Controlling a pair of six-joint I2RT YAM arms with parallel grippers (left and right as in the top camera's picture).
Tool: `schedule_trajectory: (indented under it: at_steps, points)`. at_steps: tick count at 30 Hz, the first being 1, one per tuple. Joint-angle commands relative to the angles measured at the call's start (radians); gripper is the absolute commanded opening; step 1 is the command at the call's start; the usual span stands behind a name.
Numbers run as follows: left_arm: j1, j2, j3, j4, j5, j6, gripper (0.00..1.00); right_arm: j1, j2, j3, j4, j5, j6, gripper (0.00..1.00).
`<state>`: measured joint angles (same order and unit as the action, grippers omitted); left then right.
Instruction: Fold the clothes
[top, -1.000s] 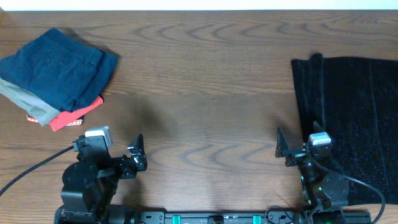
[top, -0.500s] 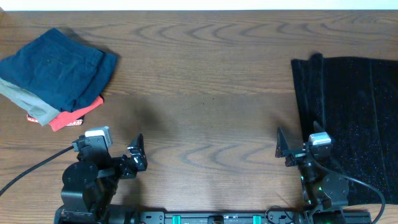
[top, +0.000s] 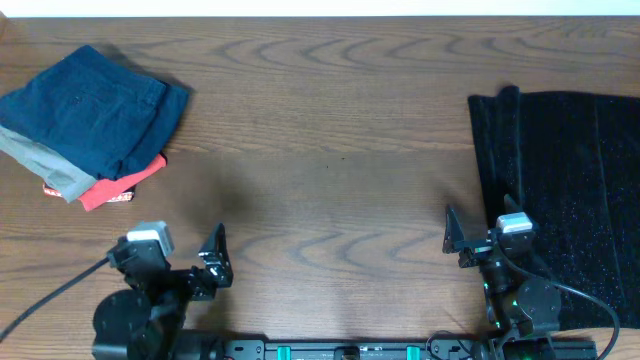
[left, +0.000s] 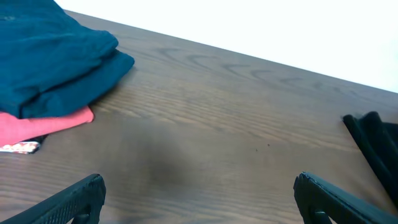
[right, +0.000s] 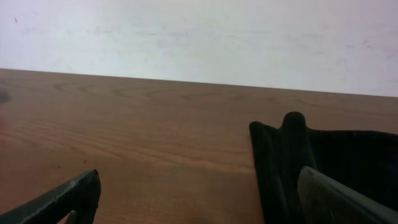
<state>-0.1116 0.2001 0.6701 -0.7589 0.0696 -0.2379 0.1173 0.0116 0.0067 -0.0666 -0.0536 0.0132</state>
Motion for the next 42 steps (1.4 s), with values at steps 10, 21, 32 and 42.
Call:
schedule_trajectory:
  at_steps: [10,21,32,42]
  points:
    - [0.004,-0.198,-0.386,0.341,-0.063,0.037,0.98,-0.015,-0.006,-0.001,-0.003,-0.014,-0.015,0.99]
    - [0.003,-0.198,-0.622,0.752,-0.063,0.235,0.98,-0.015,-0.006,-0.001,-0.003,-0.014,-0.015,0.99]
    - [0.003,-0.199,-0.666,0.69,-0.056,0.234,0.98,-0.015,-0.006,-0.001,-0.003,-0.014,-0.015,0.99]
    - [0.003,-0.196,-0.666,0.69,-0.056,0.234,0.98,-0.015,-0.006,-0.001,-0.003,-0.014,-0.015,0.99]
